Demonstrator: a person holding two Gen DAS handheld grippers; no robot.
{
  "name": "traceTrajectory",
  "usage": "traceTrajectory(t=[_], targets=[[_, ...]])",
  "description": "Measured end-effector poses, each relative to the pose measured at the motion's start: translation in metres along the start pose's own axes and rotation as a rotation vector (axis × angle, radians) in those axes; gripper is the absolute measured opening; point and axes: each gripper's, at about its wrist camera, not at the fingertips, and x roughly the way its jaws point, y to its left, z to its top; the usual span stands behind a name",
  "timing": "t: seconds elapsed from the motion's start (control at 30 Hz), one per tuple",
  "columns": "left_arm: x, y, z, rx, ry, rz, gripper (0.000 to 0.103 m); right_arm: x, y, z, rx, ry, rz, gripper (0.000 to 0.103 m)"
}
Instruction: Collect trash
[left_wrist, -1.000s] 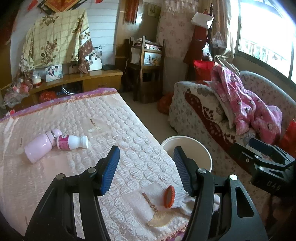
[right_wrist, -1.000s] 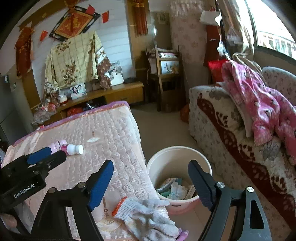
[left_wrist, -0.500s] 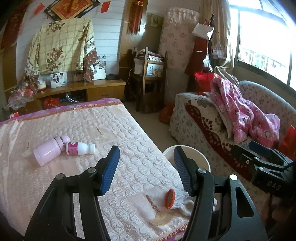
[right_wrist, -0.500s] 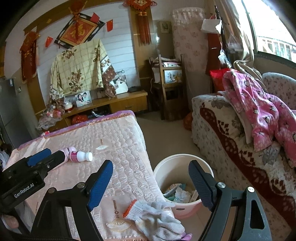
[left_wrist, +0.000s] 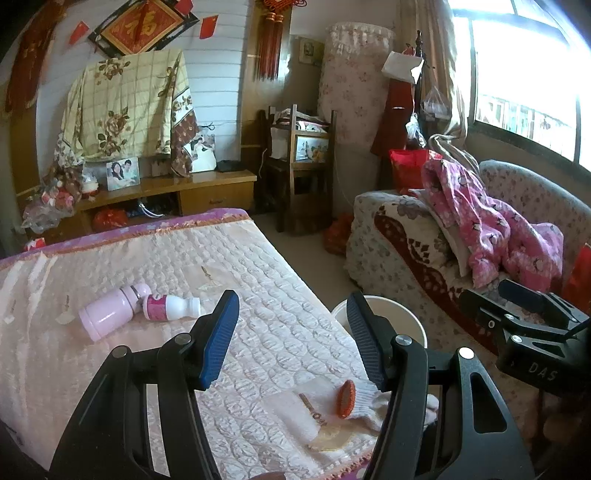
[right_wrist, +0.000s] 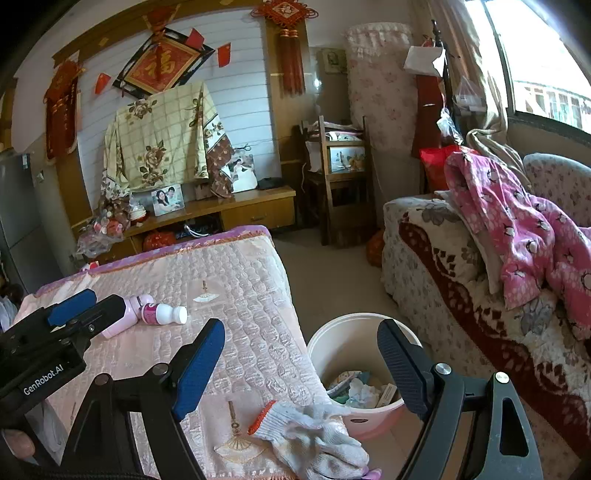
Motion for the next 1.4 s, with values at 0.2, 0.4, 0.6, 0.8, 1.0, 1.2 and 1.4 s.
traceTrajectory(t=[0.2,0.4,0.6,0.8,1.0,1.2,1.4], targets=[[0.000,0.001,-0.001,-0.004,0.007,0.000,0.059,0.001,0.000,0.000,0.003,0.002,0.001,0.083],[0.003,0.001,-0.005,0.002,0.025,0.049,0.059,0.000,-0.001,0.000,0.001,0.001,0.002,0.083],[0.004,0.002,-0.007,-0.009,0.031,0.042,0.059,0.000,0.000,0.000,0.001,0.002,0.001,0.083],[0.004,0.003,-0.007,-0.009,0.026,0.037,0.059,0.000,0.000,0.000,0.001,0.005,0.001,0.083],[0.006,0.002,-0.005,-0.003,0.034,0.033,0.059,0.000,-0.001,-0.004,-0.002,0.006,0.001,0.083],[0.005,0.002,-0.006,-0.006,0.032,0.028,0.059,0.002,-0.001,-0.004,0.000,0.011,0.002,0.083],[0.006,0.003,-0.007,-0.010,0.037,0.023,0.059,0.004,-0.003,-0.011,0.002,0.019,0.003,0.083]])
